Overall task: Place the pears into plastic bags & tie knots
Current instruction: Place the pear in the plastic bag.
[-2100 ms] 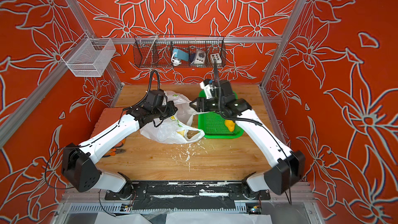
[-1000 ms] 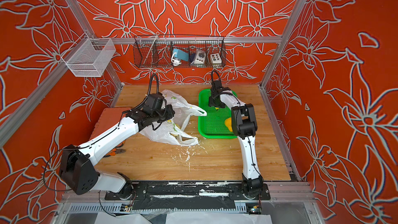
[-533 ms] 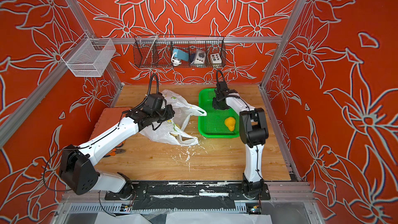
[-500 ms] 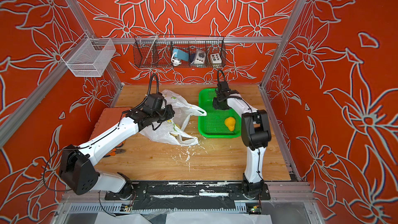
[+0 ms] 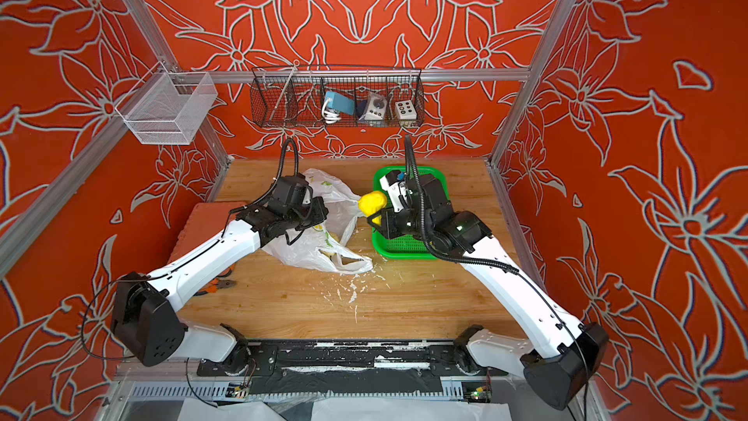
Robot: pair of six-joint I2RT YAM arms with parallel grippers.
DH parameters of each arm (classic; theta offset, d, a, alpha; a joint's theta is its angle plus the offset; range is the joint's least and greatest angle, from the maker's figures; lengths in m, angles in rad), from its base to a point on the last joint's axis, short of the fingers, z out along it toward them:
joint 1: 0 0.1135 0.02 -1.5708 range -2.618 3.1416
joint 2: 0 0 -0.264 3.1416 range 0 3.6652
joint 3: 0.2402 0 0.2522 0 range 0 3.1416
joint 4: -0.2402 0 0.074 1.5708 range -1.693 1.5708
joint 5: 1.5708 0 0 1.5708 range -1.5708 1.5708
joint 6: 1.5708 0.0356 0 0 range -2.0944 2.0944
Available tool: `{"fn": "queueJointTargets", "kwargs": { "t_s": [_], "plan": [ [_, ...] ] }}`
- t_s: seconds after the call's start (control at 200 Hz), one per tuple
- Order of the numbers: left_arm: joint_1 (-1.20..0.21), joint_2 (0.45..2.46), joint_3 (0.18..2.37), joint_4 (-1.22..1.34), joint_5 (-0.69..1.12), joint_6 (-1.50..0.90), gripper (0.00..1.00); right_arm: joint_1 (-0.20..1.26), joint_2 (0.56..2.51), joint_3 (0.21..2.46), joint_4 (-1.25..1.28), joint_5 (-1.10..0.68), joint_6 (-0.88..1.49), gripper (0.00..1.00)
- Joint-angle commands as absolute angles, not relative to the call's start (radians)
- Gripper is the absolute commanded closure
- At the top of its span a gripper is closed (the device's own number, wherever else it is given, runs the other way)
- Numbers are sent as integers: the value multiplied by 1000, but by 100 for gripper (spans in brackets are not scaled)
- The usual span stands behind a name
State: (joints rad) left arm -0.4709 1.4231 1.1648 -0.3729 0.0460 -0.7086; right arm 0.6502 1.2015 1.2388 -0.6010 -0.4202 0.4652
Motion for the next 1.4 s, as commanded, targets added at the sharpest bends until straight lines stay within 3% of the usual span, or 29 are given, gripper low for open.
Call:
{"fn": "queueJointTargets", "kwargs": {
  "t_s": [0.0, 0.365, 0.4, 0.445, 0.5, 0.621, 0.841, 1.096, 1.396],
  "plan": [
    [-466, 1415, 1192, -379, 51, -692, 100, 702, 1314, 1215, -577, -452, 493, 84],
    [-466, 1404, 1193, -370, 109, -698, 100, 741, 1788, 1503, -499, -455, 463, 83],
    [-466, 1403, 1191, -368, 115, -702, 100, 741, 1822, 1536, -504, -453, 461, 78],
    [-466, 1401, 1185, -366, 120, -709, 100, 742, 1860, 1575, -517, -442, 455, 59],
    [-466, 1397, 1171, -359, 123, -724, 100, 741, 1899, 1610, -535, -426, 441, 47],
    [-466, 1377, 1131, -325, 130, -769, 100, 731, 1923, 1619, -550, -397, 426, 36],
    [-466, 1350, 1068, -266, 104, -841, 100, 699, 1841, 1595, -627, -422, 395, 29],
    [-466, 1334, 1042, -266, 47, -832, 100, 683, 1622, 1558, -723, -454, 442, 28],
    [-465, 1358, 1053, -262, 53, -796, 100, 566, 1290, 1427, -804, -219, 562, 28]
  ]
}}
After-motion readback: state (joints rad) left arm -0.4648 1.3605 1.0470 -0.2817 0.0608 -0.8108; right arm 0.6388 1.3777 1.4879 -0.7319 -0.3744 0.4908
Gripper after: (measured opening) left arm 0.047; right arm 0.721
